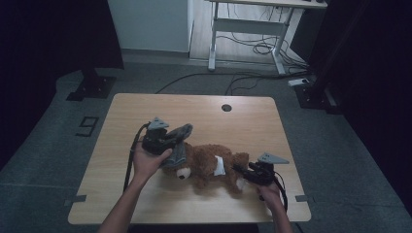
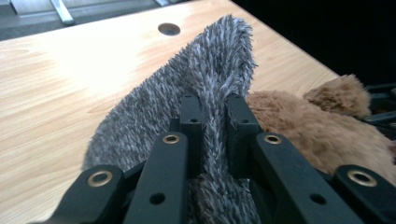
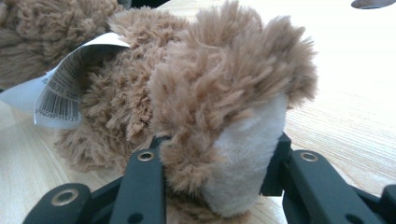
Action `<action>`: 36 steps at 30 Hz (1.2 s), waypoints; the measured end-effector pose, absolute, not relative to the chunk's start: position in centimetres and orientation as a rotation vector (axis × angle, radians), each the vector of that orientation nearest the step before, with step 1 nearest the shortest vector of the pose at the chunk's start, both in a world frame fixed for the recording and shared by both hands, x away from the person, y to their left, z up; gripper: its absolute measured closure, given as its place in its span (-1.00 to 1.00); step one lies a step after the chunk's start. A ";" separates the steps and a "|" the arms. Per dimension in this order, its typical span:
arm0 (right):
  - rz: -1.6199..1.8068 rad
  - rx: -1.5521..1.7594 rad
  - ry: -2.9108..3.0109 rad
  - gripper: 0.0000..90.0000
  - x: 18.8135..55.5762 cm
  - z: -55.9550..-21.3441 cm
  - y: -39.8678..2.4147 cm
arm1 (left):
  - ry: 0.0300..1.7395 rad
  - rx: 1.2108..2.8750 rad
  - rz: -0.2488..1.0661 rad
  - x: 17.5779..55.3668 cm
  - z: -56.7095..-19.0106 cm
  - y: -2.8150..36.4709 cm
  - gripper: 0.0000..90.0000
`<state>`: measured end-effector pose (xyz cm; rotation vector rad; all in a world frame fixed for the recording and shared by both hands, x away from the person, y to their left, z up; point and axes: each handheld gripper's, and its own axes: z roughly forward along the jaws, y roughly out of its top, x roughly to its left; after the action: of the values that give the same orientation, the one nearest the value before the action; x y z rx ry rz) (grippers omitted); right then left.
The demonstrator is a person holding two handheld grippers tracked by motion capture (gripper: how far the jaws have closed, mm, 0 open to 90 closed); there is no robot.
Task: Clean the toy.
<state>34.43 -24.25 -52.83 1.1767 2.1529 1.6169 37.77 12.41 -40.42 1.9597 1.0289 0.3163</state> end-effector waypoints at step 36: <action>1.734 1.153 2.148 -0.35 34.4 -46.7 -24.4 | 0.959 1.982 0.197 32.4 -45.9 14.1 0.77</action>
<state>34.35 -24.40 -46.66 1.1535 2.1476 1.7336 32.40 14.15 -45.94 1.9820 0.9589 0.1967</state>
